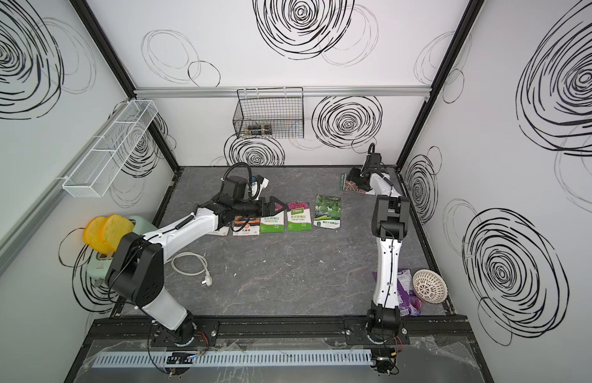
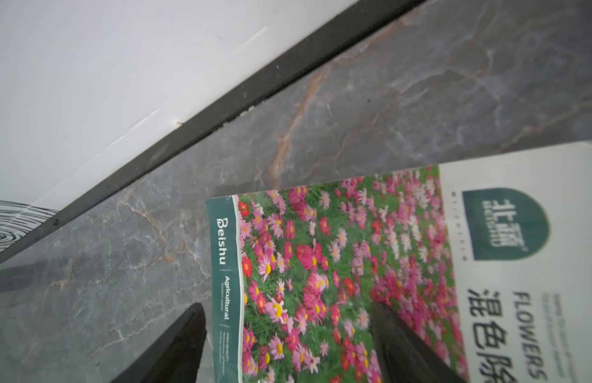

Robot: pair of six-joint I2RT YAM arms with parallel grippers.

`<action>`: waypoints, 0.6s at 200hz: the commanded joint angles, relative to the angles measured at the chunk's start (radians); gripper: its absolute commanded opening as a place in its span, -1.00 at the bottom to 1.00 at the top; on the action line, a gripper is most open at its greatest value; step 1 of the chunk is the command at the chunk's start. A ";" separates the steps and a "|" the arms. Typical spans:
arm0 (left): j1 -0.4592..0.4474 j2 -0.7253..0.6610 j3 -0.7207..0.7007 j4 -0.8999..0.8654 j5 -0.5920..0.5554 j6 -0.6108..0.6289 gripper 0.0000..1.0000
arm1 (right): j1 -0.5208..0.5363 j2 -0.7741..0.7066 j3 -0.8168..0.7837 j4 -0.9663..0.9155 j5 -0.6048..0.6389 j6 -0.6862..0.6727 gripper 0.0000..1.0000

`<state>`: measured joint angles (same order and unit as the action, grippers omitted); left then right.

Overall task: Arrange the seed packets in a row
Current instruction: Move the seed packet to the center of the board.

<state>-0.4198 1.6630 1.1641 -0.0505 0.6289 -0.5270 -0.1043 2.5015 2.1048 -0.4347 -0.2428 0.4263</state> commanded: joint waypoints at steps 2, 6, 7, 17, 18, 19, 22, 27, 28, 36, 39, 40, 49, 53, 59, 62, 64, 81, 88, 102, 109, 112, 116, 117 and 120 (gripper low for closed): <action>-0.017 0.006 0.020 0.036 0.015 0.000 0.93 | -0.010 -0.114 -0.206 -0.052 0.017 0.018 0.60; -0.019 0.005 0.017 0.035 0.015 0.001 0.93 | -0.014 -0.138 -0.246 -0.035 0.015 0.026 0.60; -0.020 0.005 0.016 0.035 0.015 0.001 0.92 | -0.016 -0.144 -0.254 -0.030 0.014 0.028 0.60; -0.026 -0.001 0.009 0.036 0.012 0.001 0.93 | -0.030 -0.200 -0.337 0.007 0.000 0.051 0.60; -0.026 -0.002 0.007 0.036 0.011 0.001 0.93 | -0.031 -0.205 -0.347 0.008 0.000 0.054 0.60; -0.027 -0.003 0.007 0.037 0.010 0.001 0.93 | -0.033 -0.210 -0.357 0.012 -0.001 0.057 0.60; -0.029 -0.005 0.005 0.037 0.009 -0.001 0.93 | -0.039 -0.222 -0.381 0.021 -0.006 0.063 0.60; -0.033 -0.007 0.002 0.038 0.007 -0.001 0.93 | -0.050 -0.244 -0.418 0.036 -0.016 0.078 0.60; -0.034 -0.008 0.001 0.038 0.007 -0.002 0.93 | -0.052 -0.249 -0.425 0.038 -0.019 0.081 0.60; -0.040 -0.012 -0.003 0.038 0.004 -0.003 0.93 | -0.070 -0.285 -0.480 0.064 -0.042 0.103 0.60; -0.044 -0.014 -0.004 0.037 0.003 -0.004 0.93 | -0.077 -0.297 -0.503 0.074 -0.051 0.111 0.60; -0.044 -0.014 -0.004 0.037 0.001 -0.003 0.93 | -0.079 -0.301 -0.509 0.077 -0.054 0.113 0.60; -0.054 -0.017 -0.006 0.034 -0.001 -0.002 0.93 | -0.102 -0.334 -0.564 0.095 -0.063 0.133 0.60; -0.058 -0.018 -0.007 0.034 -0.004 -0.004 0.93 | -0.112 -0.348 -0.587 0.103 -0.067 0.140 0.60; -0.064 -0.020 -0.007 0.033 -0.005 -0.006 0.93 | -0.128 -0.368 -0.620 0.121 -0.079 0.145 0.60; -0.068 -0.021 -0.007 0.032 -0.007 -0.006 0.93 | -0.135 -0.376 -0.635 0.128 -0.085 0.147 0.60; -0.070 -0.021 -0.007 0.032 -0.007 -0.007 0.93 | -0.140 -0.383 -0.644 0.130 -0.089 0.149 0.60; -0.090 -0.021 -0.003 0.029 -0.015 -0.007 0.93 | -0.179 -0.418 -0.695 0.129 -0.114 0.148 0.60; -0.099 -0.018 0.000 0.028 -0.019 -0.009 0.93 | -0.189 -0.432 -0.711 0.124 -0.122 0.140 0.60; -0.117 -0.009 0.007 0.029 -0.027 -0.011 0.93 | -0.201 -0.471 -0.755 0.110 -0.125 0.118 0.60; -0.127 -0.001 0.015 0.029 -0.027 -0.012 0.93 | -0.202 -0.493 -0.781 0.098 -0.128 0.103 0.60; -0.131 0.003 0.019 0.028 -0.028 -0.012 0.93 | -0.202 -0.501 -0.790 0.094 -0.131 0.098 0.60; -0.136 0.009 0.025 0.028 -0.030 -0.011 0.93 | -0.202 -0.513 -0.801 0.088 -0.134 0.091 0.60; -0.138 0.011 0.026 0.028 -0.030 -0.011 0.93 | -0.202 -0.517 -0.806 0.086 -0.136 0.088 0.60; -0.142 0.016 0.031 0.028 -0.030 -0.012 0.93 | -0.200 -0.523 -0.817 0.081 -0.138 0.084 0.59</action>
<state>-0.5339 1.6627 1.1652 -0.0505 0.6132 -0.5335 -0.3176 2.0354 1.3624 -0.2909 -0.3515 0.5396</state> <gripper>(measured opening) 0.964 0.800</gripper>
